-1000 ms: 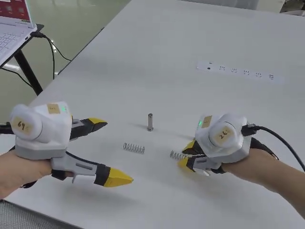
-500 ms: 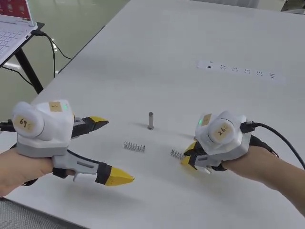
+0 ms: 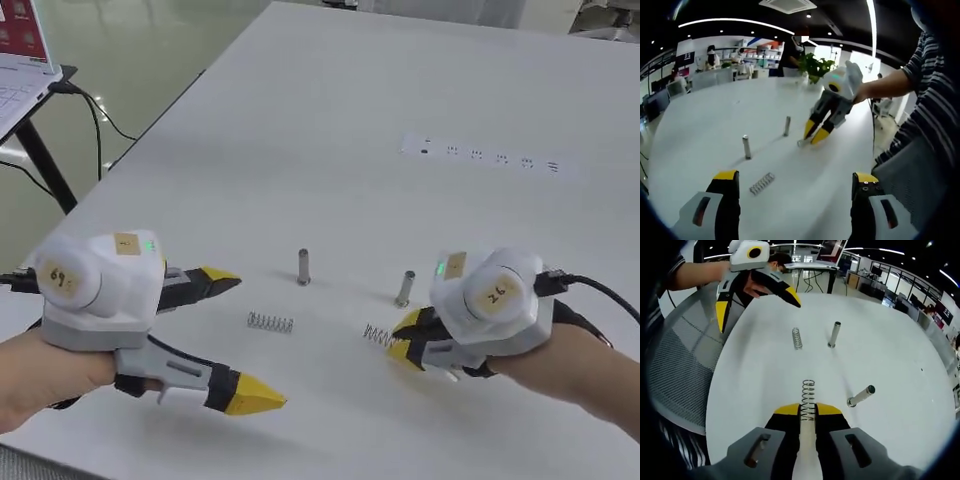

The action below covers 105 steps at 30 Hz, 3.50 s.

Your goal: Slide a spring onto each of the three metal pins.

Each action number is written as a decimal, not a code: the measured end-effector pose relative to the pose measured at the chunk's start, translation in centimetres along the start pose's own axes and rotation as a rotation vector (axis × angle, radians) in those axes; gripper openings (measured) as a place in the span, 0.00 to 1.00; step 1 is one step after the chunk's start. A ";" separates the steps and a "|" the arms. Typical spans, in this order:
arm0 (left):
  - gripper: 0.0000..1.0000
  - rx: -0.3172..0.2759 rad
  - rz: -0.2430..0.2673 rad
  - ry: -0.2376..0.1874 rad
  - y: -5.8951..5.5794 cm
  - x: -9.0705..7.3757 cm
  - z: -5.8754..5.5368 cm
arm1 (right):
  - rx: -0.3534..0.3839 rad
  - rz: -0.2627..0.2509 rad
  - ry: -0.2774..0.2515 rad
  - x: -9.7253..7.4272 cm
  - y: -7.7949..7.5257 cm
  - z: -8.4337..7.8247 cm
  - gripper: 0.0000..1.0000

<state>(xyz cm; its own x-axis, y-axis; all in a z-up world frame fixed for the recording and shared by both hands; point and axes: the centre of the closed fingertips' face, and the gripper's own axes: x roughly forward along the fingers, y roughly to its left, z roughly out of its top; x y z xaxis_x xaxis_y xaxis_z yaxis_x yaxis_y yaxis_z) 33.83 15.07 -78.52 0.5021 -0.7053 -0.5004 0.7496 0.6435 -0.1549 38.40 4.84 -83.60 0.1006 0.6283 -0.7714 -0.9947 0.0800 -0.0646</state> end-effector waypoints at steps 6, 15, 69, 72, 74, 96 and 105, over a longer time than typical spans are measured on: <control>0.86 0.011 -0.061 0.006 -1.6 1.4 0.3 | -0.041 0.011 -0.018 -1.3 0.5 0.3 0.08; 0.82 0.030 -0.117 -0.001 -2.7 3.6 1.6 | -0.132 0.021 -0.018 -3.0 0.7 0.2 0.08; 0.05 0.183 -0.323 -0.149 -7.9 9.1 5.9 | -0.235 0.061 -0.093 -6.6 3.5 1.4 0.07; 0.04 0.192 -0.329 -0.150 -8.0 9.1 5.9 | -0.236 0.060 -0.094 -6.6 3.6 1.4 0.07; 0.03 0.189 -0.343 -0.154 -8.3 9.0 6.0 | -0.244 0.060 -0.087 -6.6 3.6 1.3 0.08; 0.02 0.189 -0.428 -0.106 -9.2 8.9 5.2 | -0.162 0.063 -0.092 -6.9 4.3 -0.7 0.08; 0.02 0.191 -0.436 -0.091 -9.4 8.8 4.9 | -0.168 0.073 -0.109 -6.8 4.8 -0.6 0.08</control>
<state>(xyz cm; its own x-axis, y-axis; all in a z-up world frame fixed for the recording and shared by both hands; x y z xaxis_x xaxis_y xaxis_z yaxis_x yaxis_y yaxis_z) 33.34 1.38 -77.27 0.1525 -0.9260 -0.3453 0.9602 0.2216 -0.1702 32.96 0.50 -79.09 0.0211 0.7086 -0.7053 -0.9880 -0.0930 -0.1230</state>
